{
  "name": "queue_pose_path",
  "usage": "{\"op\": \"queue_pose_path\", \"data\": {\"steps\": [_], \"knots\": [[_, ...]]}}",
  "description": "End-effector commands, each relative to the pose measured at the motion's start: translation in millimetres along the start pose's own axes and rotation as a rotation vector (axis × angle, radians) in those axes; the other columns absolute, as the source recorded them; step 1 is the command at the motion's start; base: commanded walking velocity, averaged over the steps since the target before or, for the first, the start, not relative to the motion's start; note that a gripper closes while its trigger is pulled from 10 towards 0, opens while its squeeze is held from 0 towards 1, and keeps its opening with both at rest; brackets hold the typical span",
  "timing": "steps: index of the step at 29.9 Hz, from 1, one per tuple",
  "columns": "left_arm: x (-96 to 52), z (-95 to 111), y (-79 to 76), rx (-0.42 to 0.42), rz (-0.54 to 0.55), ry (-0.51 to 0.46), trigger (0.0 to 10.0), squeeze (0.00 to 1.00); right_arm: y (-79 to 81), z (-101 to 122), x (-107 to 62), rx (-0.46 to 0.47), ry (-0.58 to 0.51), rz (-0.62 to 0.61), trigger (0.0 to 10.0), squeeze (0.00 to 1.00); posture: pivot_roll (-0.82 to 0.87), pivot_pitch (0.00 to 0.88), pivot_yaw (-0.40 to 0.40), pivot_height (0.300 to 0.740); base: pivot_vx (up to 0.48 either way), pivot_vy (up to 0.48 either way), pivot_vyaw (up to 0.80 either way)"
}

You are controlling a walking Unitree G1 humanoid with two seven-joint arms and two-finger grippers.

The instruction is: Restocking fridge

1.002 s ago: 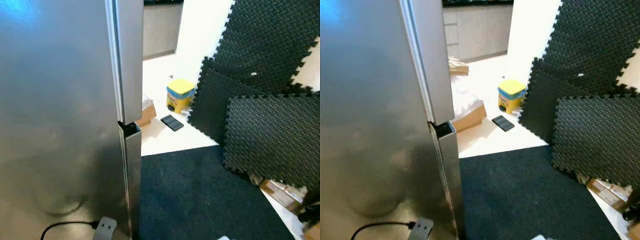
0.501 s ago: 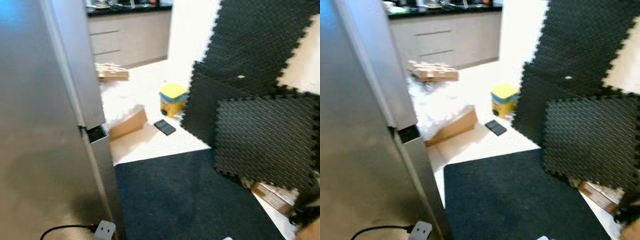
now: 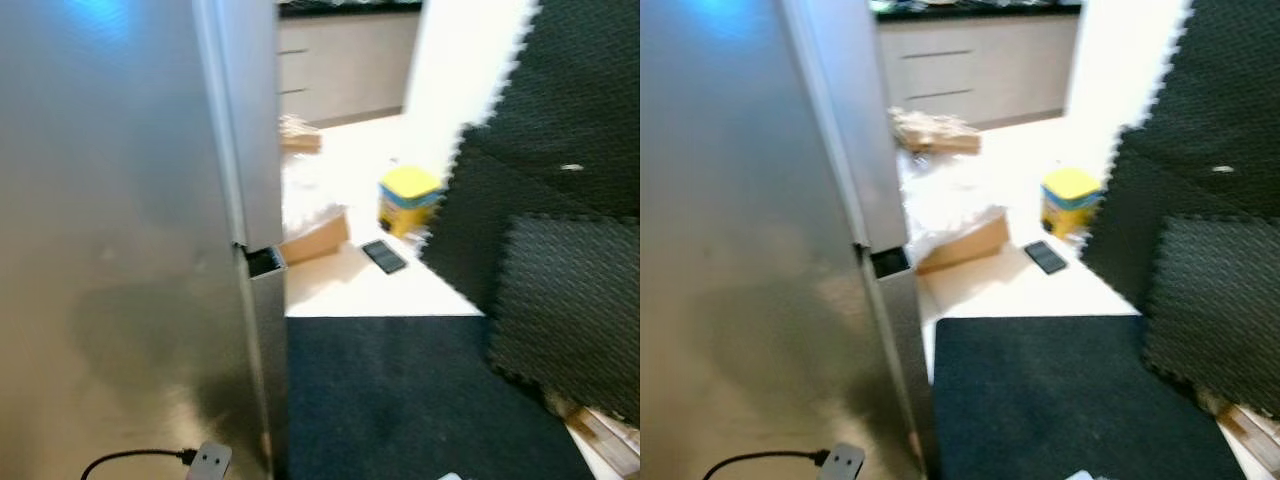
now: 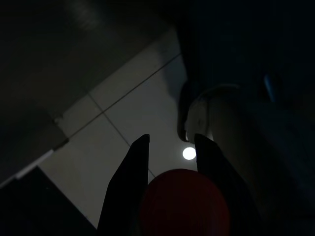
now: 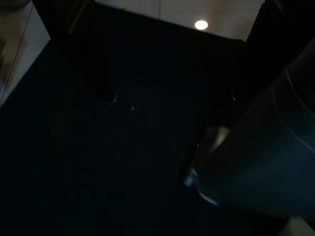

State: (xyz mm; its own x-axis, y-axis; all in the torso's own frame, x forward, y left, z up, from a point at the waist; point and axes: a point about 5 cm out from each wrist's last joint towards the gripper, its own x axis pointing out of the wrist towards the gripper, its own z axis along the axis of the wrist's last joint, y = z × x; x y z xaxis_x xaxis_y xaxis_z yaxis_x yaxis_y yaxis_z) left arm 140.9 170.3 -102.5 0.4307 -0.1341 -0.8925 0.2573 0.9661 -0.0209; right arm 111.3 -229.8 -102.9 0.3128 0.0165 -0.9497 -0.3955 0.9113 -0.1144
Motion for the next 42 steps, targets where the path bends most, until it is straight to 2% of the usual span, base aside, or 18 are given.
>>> {"op": "queue_pose_path", "data": {"steps": [1,10,23,26,32,42], "knots": [[-0.2,-8.3,-5.6,-0.003,-0.017,0.033,10.0,0.0,2.5,-1.4,0.2,0.009,-0.002,0.006,10.0,0.0,0.04,0.0,-0.036,0.74,0.0,0.0,0.8],[-0.6,-10.4,-5.3,0.002,-0.017,0.038,10.0,0.0,3.5,-3.7,0.1,0.002,0.002,0.001,10.0,0.0,0.04,0.0,-0.035,0.74,0.0,0.0,0.79],[-0.4,-8.5,-5.2,0.021,-0.028,0.035,10.0,0.0,-2.2,-5.8,-1.1,0.0,0.012,-0.035,10.0,0.0,0.04,0.0,-0.037,0.74,0.0,0.0,0.0],[-0.4,-9.8,-7.7,0.043,-0.051,0.045,10.0,0.0,-1.2,-5.0,-0.7,-0.001,0.01,-0.034,10.0,0.0,0.04,0.0,-0.035,0.74,0.0,-0.455,0.0],[-0.6,-11.6,-7.8,0.027,-0.041,0.047,10.0,0.0,-0.8,-6.2,-0.8,0.002,0.012,-0.035,10.0,0.0,0.04,0.0,-0.032,0.74,0.0,-0.48,0.0],[-0.7,-10.7,-5.6,0.013,-0.027,0.043,10.0,0.0,-0.5,-7.7,-1.0,0.008,0.017,-0.035,10.0,0.0,0.04,0.0,-0.031,0.74,0.0,0.0,0.0]]}}
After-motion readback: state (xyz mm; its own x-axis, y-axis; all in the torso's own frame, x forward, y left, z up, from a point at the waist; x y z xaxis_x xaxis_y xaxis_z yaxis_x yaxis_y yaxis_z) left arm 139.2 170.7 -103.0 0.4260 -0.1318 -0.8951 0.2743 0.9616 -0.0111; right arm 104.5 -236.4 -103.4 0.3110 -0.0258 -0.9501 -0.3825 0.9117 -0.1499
